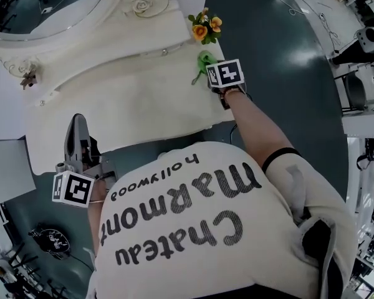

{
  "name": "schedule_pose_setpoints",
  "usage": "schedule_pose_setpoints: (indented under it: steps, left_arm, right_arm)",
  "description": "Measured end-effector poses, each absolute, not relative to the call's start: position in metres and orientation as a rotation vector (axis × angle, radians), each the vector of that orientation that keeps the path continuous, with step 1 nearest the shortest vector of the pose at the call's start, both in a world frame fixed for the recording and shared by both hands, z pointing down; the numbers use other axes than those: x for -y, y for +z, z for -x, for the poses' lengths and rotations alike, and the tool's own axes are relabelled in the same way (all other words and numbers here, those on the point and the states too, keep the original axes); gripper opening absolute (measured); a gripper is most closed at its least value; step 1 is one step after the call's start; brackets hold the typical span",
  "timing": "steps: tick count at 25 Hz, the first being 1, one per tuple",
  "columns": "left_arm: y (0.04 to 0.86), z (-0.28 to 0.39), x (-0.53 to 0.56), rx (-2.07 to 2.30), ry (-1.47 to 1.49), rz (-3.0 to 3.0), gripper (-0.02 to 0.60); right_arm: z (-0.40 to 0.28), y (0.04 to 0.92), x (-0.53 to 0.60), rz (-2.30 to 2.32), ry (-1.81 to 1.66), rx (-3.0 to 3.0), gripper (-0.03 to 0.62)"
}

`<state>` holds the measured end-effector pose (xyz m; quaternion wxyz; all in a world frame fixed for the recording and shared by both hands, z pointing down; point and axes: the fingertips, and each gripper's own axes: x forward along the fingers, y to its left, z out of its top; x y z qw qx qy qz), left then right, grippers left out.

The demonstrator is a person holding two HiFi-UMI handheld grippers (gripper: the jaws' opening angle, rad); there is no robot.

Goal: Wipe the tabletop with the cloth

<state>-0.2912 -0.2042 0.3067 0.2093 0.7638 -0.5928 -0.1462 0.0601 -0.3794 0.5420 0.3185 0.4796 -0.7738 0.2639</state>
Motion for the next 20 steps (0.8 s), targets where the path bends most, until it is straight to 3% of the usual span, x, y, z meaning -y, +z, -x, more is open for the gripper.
schedule_pose_setpoints:
  steps: [20]
  left_arm:
    - [0.304,0.299,0.194,1.637,-0.441,-2.134,0.007]
  right_arm:
    - [-0.139,0.543,0.366,-1.498,0.867,1.932,0.089]
